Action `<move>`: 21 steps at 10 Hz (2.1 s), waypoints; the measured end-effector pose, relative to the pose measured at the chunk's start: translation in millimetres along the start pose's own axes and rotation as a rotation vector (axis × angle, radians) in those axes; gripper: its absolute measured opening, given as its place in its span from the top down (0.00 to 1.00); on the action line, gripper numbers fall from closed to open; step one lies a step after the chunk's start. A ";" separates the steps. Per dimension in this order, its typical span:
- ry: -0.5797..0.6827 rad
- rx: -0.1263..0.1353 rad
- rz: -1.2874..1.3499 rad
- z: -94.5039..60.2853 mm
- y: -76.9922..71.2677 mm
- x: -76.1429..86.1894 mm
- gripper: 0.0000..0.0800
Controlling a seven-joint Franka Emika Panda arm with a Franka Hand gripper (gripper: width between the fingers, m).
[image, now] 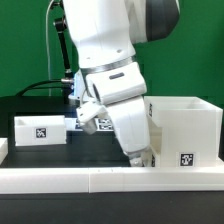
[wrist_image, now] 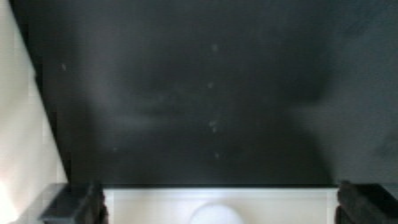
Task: Assemble drawer
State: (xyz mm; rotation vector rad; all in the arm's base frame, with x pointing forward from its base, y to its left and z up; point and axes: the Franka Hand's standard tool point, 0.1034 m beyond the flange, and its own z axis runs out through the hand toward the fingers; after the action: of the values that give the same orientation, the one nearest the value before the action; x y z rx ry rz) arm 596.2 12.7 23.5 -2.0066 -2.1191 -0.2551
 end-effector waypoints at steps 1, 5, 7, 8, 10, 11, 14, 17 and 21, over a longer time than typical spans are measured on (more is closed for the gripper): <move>-0.001 0.006 0.010 -4.3 0.7 -9.7 0.19; -0.014 0.030 0.093 -6.3 -27.0 -45.8 0.19; -0.041 0.002 0.143 -18.5 -49.8 -56.0 0.19; -0.054 -0.001 0.173 -23.0 -64.3 -58.3 0.19; -0.067 -0.006 0.189 -33.0 -77.6 -64.5 0.19; -0.068 -0.005 0.196 -33.5 -79.9 -66.5 0.19; -0.064 -0.009 0.380 -31.9 -80.2 -65.2 0.19; -0.061 -0.021 0.593 -32.7 -81.5 -65.7 0.19; -0.066 -0.071 0.879 -45.9 -108.3 -78.4 0.19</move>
Offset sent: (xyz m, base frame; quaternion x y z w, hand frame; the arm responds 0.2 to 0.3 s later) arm -0.0504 -0.0393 -0.0100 0.0750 -0.0218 0.0863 0.9932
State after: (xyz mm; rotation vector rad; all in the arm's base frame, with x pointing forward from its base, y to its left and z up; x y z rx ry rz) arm 493.6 -81.2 48.6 -2.7659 -1.0749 -0.1080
